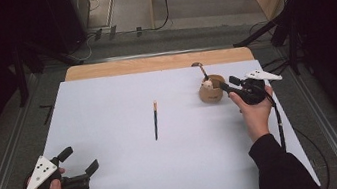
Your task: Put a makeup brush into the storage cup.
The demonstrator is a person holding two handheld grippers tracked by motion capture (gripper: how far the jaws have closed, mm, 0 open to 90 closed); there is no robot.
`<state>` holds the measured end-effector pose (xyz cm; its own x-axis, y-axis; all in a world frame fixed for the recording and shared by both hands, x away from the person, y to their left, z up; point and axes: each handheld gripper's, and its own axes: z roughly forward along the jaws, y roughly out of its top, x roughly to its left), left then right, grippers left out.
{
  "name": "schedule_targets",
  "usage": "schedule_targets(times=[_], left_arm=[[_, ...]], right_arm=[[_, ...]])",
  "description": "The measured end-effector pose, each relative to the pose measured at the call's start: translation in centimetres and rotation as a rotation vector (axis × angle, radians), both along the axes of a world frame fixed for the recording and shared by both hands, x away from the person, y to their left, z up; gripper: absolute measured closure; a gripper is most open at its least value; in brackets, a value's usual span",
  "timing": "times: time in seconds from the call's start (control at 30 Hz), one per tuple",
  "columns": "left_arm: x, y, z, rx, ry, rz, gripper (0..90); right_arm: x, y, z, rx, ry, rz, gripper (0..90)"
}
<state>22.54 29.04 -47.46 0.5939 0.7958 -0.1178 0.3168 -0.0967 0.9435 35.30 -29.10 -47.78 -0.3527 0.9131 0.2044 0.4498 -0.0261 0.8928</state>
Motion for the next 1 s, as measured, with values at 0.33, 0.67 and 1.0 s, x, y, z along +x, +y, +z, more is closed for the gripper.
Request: schedule_targets(times=[0.33,0.67,1.0], left_arm=[[0.0,-0.2,0.0,0.003,0.002,-0.003,0.0],[0.0,-0.2,0.0,0.005,0.000,-0.003,0.0],[0.0,-0.2,0.0,0.008,0.000,-0.005,0.0]], right_arm=[[-2.4,-0.4,0.5,0.006,-0.002,0.038,13.0],[-4.5,-0.4,0.3,0.003,-0.015,0.089,0.0],[-6.6,-0.8,-0.4,-0.006,-0.021,0.082,0.0]])
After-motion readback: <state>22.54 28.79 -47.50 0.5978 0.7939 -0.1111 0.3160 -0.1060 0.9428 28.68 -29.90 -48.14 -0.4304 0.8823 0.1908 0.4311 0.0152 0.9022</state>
